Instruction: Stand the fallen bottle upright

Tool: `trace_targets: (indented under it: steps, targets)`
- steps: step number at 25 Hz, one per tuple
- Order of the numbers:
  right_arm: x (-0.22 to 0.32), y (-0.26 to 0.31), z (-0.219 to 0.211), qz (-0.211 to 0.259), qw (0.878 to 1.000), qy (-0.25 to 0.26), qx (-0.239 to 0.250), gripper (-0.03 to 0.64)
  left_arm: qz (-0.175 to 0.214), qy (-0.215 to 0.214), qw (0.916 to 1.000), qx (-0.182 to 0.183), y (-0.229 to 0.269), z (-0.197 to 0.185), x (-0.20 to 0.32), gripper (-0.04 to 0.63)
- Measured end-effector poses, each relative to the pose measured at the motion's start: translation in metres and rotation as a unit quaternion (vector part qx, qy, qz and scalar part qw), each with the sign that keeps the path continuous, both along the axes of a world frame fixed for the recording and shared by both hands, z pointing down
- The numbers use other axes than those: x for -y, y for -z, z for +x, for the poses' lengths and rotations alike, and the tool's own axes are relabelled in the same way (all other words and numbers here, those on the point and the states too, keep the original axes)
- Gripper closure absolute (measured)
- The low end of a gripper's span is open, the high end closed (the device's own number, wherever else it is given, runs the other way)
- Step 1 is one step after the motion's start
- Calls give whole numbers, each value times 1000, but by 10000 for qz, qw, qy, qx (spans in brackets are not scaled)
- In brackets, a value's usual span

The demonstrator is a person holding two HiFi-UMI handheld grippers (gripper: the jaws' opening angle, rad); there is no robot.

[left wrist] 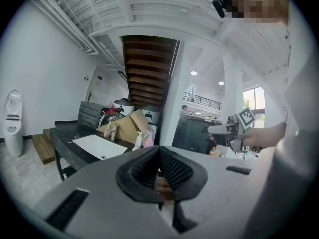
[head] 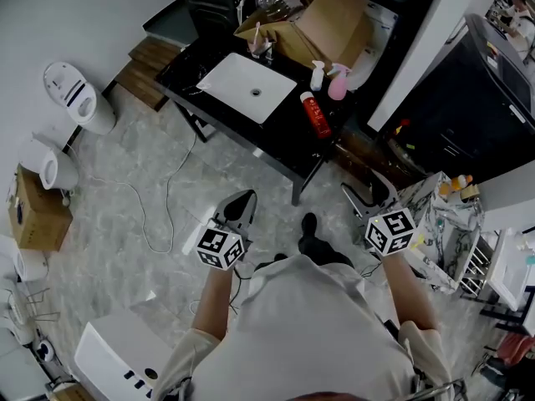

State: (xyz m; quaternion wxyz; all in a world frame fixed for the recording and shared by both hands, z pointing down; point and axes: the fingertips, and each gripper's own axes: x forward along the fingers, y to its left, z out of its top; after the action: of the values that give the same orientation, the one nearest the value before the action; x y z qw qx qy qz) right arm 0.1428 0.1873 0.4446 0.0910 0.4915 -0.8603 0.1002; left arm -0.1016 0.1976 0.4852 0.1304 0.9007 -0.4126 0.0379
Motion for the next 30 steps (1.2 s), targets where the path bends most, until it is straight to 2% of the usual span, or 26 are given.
trace_targets:
  steps: [13,30]
  targets:
    - [92,-16,18,-139,9997,147,99,305,-42,178,9998,27,-2,20,82,588]
    - [233,-44,58,-572,9968,526,171,305,-215,313,9990,223,-5,75,210,588]
